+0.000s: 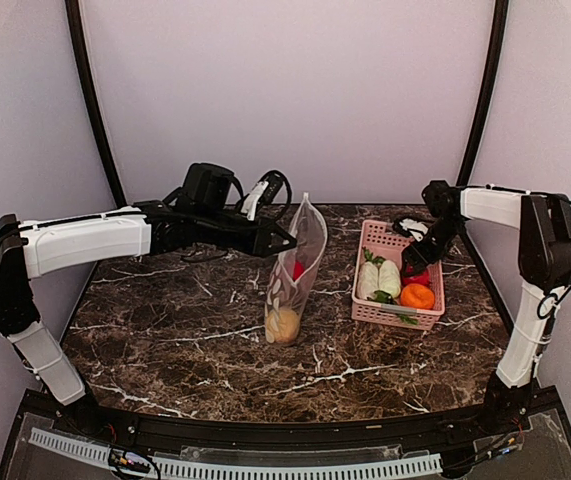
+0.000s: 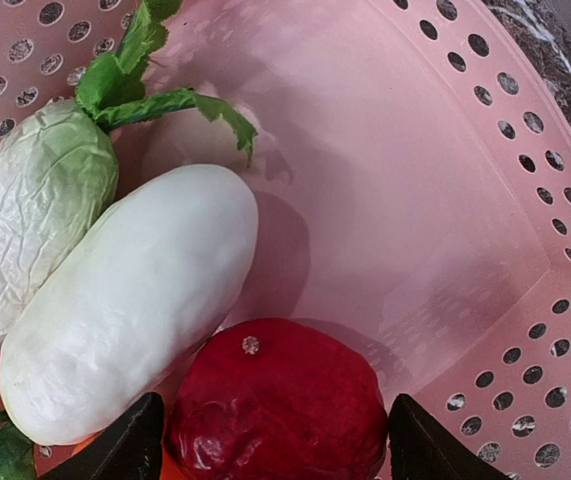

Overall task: Place the food in the zip-top bag and seal the zipper
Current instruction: Pick up the fake fruit from the bin.

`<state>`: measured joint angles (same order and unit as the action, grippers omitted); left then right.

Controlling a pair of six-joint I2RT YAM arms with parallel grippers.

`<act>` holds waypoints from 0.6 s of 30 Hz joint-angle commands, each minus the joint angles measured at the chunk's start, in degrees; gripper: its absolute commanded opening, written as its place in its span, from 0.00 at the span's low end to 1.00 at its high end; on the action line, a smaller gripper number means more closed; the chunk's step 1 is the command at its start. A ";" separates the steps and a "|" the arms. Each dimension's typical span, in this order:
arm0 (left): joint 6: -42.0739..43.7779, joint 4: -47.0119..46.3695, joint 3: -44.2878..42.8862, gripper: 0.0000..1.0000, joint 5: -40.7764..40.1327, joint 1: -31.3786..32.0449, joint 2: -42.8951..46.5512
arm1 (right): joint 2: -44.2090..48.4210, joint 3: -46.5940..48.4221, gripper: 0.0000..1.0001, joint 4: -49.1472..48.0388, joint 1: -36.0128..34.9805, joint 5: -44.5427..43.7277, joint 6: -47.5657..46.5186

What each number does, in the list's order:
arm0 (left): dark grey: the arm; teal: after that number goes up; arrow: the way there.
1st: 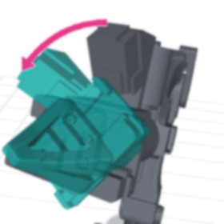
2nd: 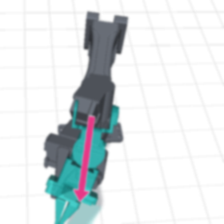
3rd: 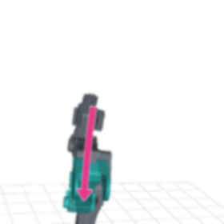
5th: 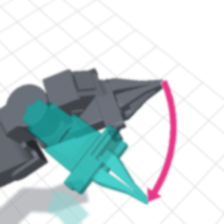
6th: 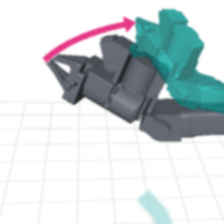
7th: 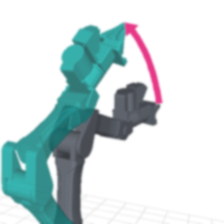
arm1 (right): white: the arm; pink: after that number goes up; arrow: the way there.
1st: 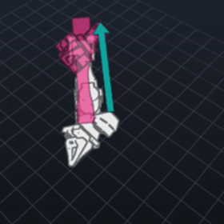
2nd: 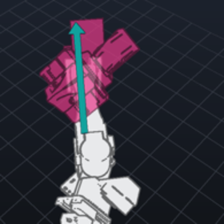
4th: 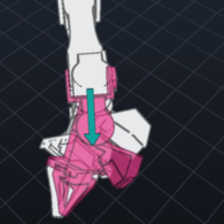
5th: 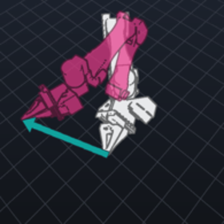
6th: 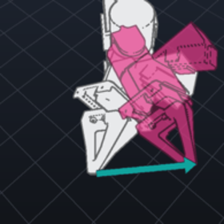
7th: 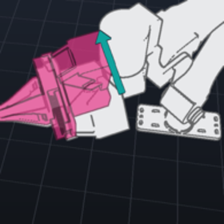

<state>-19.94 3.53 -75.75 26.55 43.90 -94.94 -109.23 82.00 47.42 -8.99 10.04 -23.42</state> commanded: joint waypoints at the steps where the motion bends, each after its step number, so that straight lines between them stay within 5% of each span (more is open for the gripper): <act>1: 0.25 0.31 -0.54 0.01 0.31 0.55 0.27 | -0.90 -0.81 0.75 1.46 0.07 -2.09 0.74; 11: 0.33 0.47 -0.55 0.01 0.21 0.85 0.40 | 0.48 -3.19 0.74 0.39 -0.05 -2.96 1.63; 18: 0.56 0.56 -0.63 0.01 0.17 1.09 0.19 | 3.47 -1.91 0.63 1.27 -0.15 -2.57 1.83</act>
<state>-19.94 3.53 -75.75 26.52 44.49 -94.94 -108.90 80.20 46.78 -9.06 8.62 -22.15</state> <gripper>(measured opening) 0.012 0.656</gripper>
